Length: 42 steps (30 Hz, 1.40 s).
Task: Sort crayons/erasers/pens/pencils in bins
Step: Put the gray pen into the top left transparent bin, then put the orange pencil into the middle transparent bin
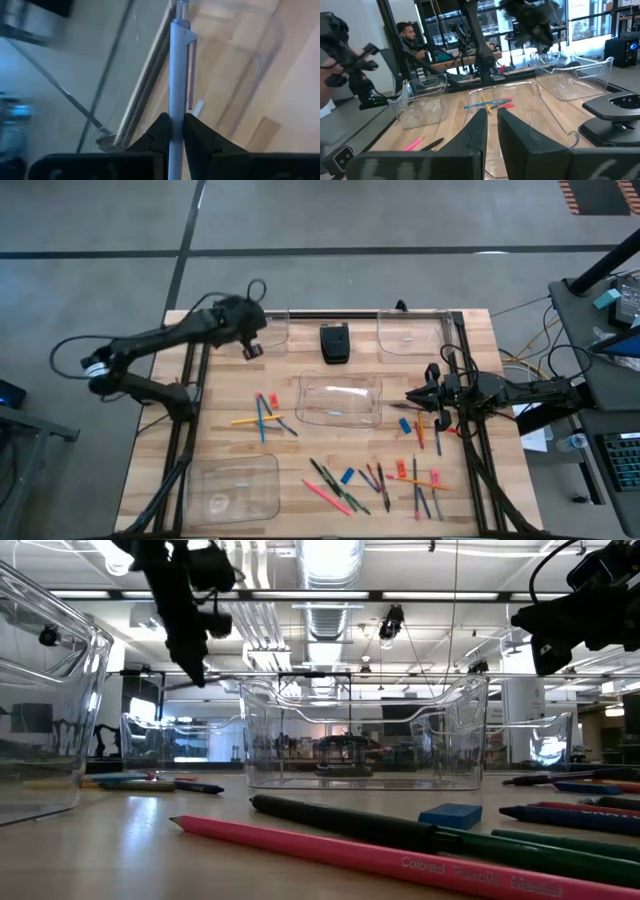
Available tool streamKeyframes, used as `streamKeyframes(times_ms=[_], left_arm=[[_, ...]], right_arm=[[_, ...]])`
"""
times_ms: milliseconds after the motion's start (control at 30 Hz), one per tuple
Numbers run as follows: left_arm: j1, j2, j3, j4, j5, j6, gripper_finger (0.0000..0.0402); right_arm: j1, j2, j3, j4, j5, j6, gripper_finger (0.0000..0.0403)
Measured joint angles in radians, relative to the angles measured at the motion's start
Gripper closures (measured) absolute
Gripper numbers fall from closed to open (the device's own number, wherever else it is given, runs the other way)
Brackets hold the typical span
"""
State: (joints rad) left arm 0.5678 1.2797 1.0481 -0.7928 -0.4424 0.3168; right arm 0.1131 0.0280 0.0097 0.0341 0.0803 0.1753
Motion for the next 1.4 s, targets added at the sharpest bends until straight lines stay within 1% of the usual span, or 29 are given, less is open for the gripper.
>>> streamKeyframes(times_ms=[100,233,300,433,567,667,767,833,933,1033,1100,1167,1233,1333,1400], left_arm=[[0.056,0.066,0.022,0.043,0.07,0.062,0.0383],[0.071,0.135,0.05,0.039,0.073,0.085,0.0377],[0.071,0.158,0.056,0.015,0.072,0.085,0.035],[0.07,0.184,0.062,0.013,0.04,0.087,0.0269],[0.07,0.171,0.076,0.019,-0.004,0.082,0.0199],[0.059,0.119,0.088,0.031,-0.005,0.018,0.017],[0.034,0.029,0.088,0.042,0.007,-0.065,0.0162],[0.005,-0.042,0.074,0.093,0.036,-0.105,0.0161],[-0.06,-0.148,0.02,0.217,0.104,-0.152,0.016],[-0.159,-0.238,-0.057,0.373,0.131,-0.203,0.016],[-0.242,-0.279,-0.113,0.492,0.132,-0.202,0.016],[-0.321,-0.306,-0.171,0.6,0.132,-0.183,0.016],[-0.395,-0.317,-0.218,0.689,0.133,-0.175,0.016],[-0.483,-0.319,-0.273,0.784,0.117,-0.177,0.016],[-0.523,-0.31,-0.295,0.816,0.099,-0.18,0.016]], right_arm=[[0.0,0.0,0.0,0.0,0.0,-0.001,0.0367],[0.0,0.0,0.0,0.0,0.0,-0.002,0.0367],[0.0,0.0,0.0,0.0,0.0,0.0,0.0367],[0.0,0.0,0.0,0.0,0.0,-0.002,0.0367],[0.0,0.0,0.0,0.0,0.0,-0.001,0.0367],[0.0,0.0,0.0,0.0,0.0,0.0,0.0367],[0.0,0.0,0.0,0.0,0.0,0.0,0.0367],[0.0,0.0,0.0,0.001,0.0,0.014,0.0367],[0.0,0.0,0.0,0.0,0.0,0.015,0.0367],[0.0,0.0,0.0,0.001,0.0,0.011,0.0367],[0.0,0.0,0.0,0.011,0.0,0.049,0.0367],[-0.004,0.0,0.003,0.088,0.028,0.056,0.0367],[-0.006,0.0,0.031,0.105,0.043,0.035,0.0367],[-0.005,0.006,0.129,0.119,0.044,-0.045,0.0367],[-0.005,0.025,0.204,0.094,0.044,-0.106,0.0367]])
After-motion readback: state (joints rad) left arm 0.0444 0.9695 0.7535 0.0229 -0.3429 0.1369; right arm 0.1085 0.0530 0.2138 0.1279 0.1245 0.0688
